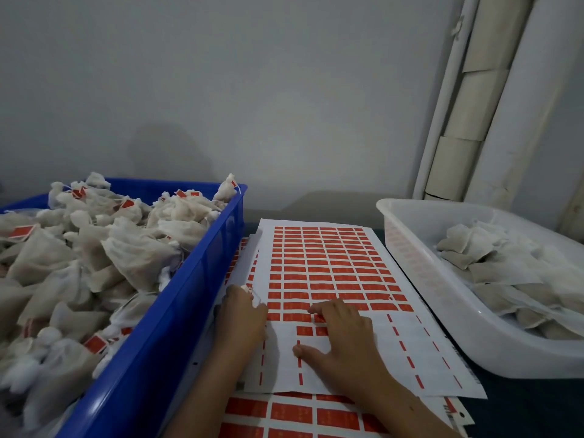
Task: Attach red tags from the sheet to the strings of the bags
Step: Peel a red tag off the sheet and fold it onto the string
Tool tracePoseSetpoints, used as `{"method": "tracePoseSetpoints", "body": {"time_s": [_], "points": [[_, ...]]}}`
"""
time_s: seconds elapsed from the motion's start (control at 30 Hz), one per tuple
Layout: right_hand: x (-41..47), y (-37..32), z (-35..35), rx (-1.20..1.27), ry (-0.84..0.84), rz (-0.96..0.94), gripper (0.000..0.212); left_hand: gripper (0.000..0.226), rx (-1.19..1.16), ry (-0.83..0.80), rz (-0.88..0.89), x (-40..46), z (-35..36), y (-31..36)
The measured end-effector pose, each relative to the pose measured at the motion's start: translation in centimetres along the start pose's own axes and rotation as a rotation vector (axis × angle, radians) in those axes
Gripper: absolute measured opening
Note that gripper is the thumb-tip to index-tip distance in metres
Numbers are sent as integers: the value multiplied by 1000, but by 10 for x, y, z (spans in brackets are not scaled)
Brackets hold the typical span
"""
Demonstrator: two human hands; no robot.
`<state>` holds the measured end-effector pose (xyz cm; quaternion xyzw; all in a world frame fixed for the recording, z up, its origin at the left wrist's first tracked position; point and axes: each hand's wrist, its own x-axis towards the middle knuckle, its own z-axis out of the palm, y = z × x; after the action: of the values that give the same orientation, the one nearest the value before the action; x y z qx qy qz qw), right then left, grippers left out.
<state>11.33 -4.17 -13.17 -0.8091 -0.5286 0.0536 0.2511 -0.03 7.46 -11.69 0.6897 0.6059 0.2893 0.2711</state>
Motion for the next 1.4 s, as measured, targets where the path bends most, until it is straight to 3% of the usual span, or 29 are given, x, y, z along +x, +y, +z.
{"method": "tracePoseSetpoints", "body": {"time_s": [0.1, 0.23, 0.3, 0.37, 0.43, 0.63, 0.73, 0.83, 0.97, 1.4], "points": [[0, 1, 1, -1, 5, 13, 65, 32, 147, 16, 92, -1, -5, 1], [0, 2, 2, -2, 6, 12, 65, 37, 297, -161, 109, -3, -26, 11], [0, 2, 2, -4, 5, 14, 65, 42, 429, -152, 180, -3, -26, 14], [0, 2, 2, -4, 6, 20, 64, 44, 168, -229, 2, 6, -26, 13], [0, 2, 2, 5, 7, 21, 62, 48, -253, -166, -183, 6, -21, 11], [-1, 1, 1, -9, 18, 7, 56, 88, -68, -196, -57, -7, -12, 6], [-2, 1, 1, -16, 37, 7, 55, 74, -10, -235, 49, -16, -9, 6], [-2, 0, 2, -4, 49, 8, 56, 77, 104, -223, 154, -27, -11, 11], [-3, 1, 3, 18, 82, 7, 59, 74, 134, -204, 149, -39, -6, 22], [-10, -6, -7, 73, 177, -53, 43, 16, -359, -346, -92, -37, -7, 23]]}}
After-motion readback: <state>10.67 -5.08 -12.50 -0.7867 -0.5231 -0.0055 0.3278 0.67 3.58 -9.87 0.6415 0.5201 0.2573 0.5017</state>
